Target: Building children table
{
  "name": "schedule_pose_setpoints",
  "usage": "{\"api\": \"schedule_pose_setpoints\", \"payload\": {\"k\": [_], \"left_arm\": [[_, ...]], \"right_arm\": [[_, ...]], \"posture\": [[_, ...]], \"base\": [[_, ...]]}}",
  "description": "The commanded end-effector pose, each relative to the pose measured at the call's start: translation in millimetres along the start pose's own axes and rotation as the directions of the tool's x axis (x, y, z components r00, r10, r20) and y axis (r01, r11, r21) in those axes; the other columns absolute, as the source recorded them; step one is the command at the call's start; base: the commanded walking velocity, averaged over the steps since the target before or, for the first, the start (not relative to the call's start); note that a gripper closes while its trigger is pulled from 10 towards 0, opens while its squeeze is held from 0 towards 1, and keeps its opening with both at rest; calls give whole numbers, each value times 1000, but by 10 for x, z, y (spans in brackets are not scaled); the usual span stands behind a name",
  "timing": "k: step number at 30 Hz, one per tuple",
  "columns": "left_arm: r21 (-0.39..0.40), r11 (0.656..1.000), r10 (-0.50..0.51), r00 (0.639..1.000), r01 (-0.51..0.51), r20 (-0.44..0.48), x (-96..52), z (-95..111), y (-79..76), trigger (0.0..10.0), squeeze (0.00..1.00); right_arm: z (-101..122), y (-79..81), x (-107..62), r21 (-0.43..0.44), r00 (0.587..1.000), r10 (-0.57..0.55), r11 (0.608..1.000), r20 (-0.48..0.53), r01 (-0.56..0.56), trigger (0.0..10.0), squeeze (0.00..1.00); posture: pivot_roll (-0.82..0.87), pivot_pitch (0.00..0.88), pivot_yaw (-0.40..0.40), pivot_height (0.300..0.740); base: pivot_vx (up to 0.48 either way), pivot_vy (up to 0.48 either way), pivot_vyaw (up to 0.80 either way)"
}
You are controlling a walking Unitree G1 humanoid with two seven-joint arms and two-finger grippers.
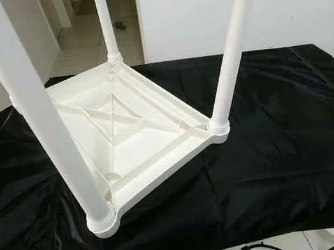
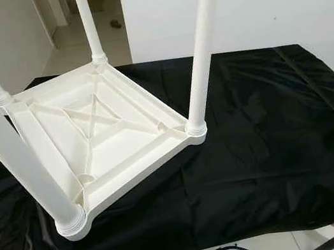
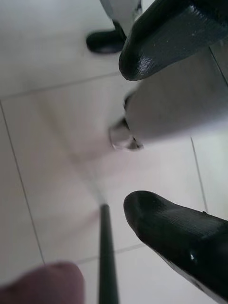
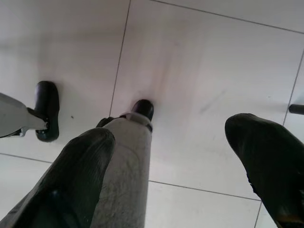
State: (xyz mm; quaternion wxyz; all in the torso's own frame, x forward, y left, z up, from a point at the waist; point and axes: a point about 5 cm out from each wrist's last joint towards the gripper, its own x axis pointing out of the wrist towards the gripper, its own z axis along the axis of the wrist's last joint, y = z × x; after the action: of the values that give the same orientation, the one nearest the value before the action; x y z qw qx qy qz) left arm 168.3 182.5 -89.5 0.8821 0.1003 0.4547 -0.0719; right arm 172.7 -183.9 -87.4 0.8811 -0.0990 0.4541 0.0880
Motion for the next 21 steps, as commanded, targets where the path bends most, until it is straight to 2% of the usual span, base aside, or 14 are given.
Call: {"api": "schedule_pose_setpoints", "payload": {"k": [1,9,21], "left_arm": [[-19,1000,13,999,-14,-47,-21,-113,-6,10000,0],[-23,999,38,998,-39,-54,-36,-138,79,10000,0],[-23,999,32,998,-34,-58,-52,-191,70,10000,0]], "right_arm": [[11,-29,2,15,1000,-11,1000,-4,11,10000,0],[-7,-53,-6,10,1000,-18,1000,-7,18,10000,0],[-87,-50,-26,10,1000,-12,1000,-24,12,10000,0]], "posture": [[76,0,-16,740],[71,0,-15,740],[70,0,-14,740]], "base": [[0,0,0],[0,0,0],[0,0,0]]}}
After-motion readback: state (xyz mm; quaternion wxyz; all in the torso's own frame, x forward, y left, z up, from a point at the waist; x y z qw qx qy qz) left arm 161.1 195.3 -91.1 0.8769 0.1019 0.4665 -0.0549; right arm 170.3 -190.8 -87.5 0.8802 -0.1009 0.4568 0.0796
